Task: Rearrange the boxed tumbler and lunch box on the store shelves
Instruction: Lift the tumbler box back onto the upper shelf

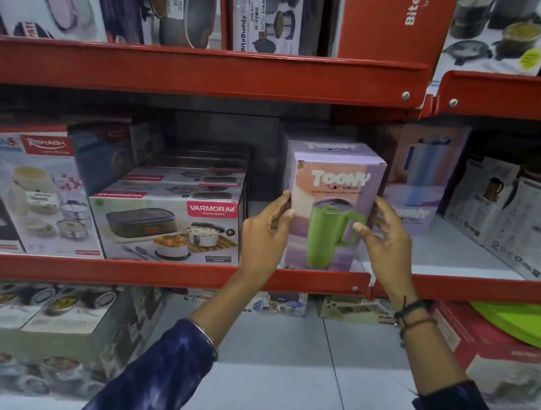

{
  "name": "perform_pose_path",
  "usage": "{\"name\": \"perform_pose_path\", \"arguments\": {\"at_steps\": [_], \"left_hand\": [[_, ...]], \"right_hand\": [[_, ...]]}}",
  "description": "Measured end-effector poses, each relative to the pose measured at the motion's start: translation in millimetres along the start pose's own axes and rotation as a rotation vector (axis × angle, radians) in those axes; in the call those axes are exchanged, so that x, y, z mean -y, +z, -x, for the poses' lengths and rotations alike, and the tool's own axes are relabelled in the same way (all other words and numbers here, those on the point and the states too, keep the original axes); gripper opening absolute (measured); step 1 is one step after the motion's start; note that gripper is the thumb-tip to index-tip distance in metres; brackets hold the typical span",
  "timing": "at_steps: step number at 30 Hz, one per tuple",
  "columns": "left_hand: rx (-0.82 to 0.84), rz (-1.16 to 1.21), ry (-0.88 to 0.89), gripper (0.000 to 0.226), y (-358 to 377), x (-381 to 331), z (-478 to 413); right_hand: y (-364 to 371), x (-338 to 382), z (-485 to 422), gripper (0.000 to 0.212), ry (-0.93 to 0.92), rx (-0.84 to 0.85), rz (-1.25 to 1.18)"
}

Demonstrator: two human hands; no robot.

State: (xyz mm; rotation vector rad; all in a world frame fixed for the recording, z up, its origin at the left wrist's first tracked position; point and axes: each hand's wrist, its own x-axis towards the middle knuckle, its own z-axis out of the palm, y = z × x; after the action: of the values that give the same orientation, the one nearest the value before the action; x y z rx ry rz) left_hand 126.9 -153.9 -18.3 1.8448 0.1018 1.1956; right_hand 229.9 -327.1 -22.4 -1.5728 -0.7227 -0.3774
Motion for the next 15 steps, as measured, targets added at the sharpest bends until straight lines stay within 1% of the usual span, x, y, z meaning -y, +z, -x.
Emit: {"name": "perform_pose_path", "arguments": {"at_steps": [5,10,15], "left_hand": [[0.046,-0.134,-0.003,0.052,10,14,-9],[0.059,-0.201,-0.002,0.054,10,20,-15],[0.091,-0.251,0.008,0.054,9,24,-20]], "right_hand": [[6,-10,-12,0.054,0.005,0.026,0.015],[12,-14,-18,0.054,0.028,0.024,0.041],[21,-15,-19,0.051,0.006,-0.004,0.063]]}}
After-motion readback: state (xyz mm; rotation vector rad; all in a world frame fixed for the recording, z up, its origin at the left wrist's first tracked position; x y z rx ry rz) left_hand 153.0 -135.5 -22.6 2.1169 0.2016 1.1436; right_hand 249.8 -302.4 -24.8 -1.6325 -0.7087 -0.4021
